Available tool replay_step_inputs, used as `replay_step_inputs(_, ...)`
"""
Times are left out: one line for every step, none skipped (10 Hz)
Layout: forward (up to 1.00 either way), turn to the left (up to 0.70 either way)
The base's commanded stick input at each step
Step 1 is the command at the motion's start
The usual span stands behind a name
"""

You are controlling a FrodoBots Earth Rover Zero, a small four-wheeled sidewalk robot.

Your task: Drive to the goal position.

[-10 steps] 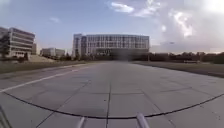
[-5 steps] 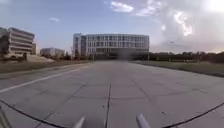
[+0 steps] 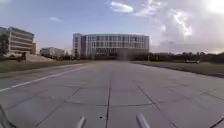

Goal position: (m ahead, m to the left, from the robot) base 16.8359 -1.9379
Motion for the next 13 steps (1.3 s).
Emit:
replay_step_inputs(0.45,0.0)
replay_step_inputs(0.45,0.0)
replay_step_inputs(0.45,0.0)
replay_step_inputs(0.45,0.0)
replay_step_inputs(0.45,0.0)
replay_step_inputs(0.45,0.0)
replay_step_inputs(0.45,0.0)
replay_step_inputs(0.45,0.0)
replay_step_inputs(0.45,0.0)
replay_step_inputs(0.45,0.0)
replay_step_inputs(0.45,0.0)
replay_step_inputs(0.45,0.0)
replay_step_inputs(0.45,0.0)
